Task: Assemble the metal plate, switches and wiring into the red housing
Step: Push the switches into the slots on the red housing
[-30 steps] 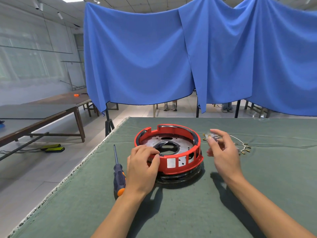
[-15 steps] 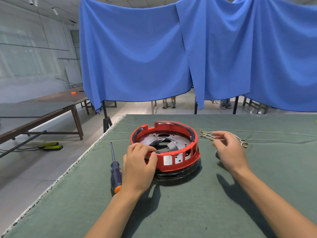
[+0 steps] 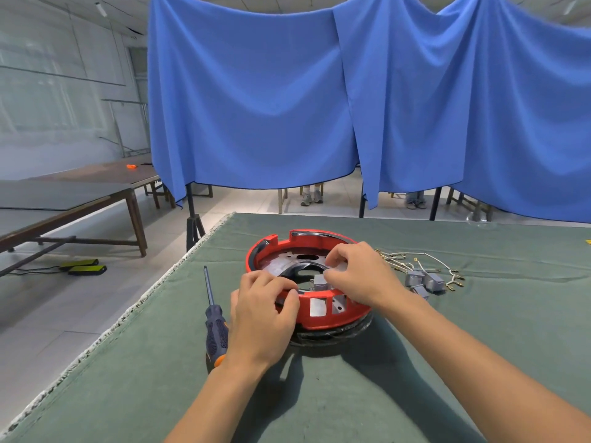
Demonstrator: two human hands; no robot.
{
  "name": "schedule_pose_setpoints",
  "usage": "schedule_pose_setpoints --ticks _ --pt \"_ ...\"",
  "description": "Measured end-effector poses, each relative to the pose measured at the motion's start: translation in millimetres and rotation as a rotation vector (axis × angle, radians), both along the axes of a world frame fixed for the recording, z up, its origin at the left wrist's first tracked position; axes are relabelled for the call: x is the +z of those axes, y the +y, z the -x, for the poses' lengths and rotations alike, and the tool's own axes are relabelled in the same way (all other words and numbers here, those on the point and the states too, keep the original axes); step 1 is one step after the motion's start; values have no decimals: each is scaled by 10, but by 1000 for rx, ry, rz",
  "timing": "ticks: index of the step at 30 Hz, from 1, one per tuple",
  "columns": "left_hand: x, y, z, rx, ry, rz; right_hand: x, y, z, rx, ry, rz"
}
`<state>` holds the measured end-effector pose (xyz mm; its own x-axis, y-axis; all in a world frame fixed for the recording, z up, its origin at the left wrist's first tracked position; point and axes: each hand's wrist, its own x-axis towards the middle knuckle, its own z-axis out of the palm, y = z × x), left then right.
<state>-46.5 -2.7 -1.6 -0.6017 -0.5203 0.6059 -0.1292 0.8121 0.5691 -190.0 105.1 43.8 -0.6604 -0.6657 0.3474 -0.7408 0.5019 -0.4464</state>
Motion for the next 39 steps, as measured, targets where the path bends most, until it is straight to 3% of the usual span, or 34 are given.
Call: schedule_pose_setpoints --ticks 6,11,14,16,19,23,26,33,39 --pt "1 -24 -11 1 1 21 111 -202 -18 -21 -101 -367" --pt "2 -28 -12 -2 2 21 115 -246 -54 -36 -144 -370" --pt "9 -20 -17 0 -6 24 76 -188 -103 -21 -149 -184" --pt "10 -17 -27 2 -11 29 82 -116 -168 44 -235 86" --pt "11 -5 -33 15 -9 32 192 42 -332 167 -564 496" --pt "1 44 -28 37 -29 18 261 194 -479 316 -1144 815" --pt "9 57 -28 42 -43 17 269 234 -490 277 -1386 882" --pt "17 48 -22 50 -57 24 196 245 -391 146 -1517 901" --pt "1 34 -10 45 -33 42 187 258 -358 195 -1667 1019"
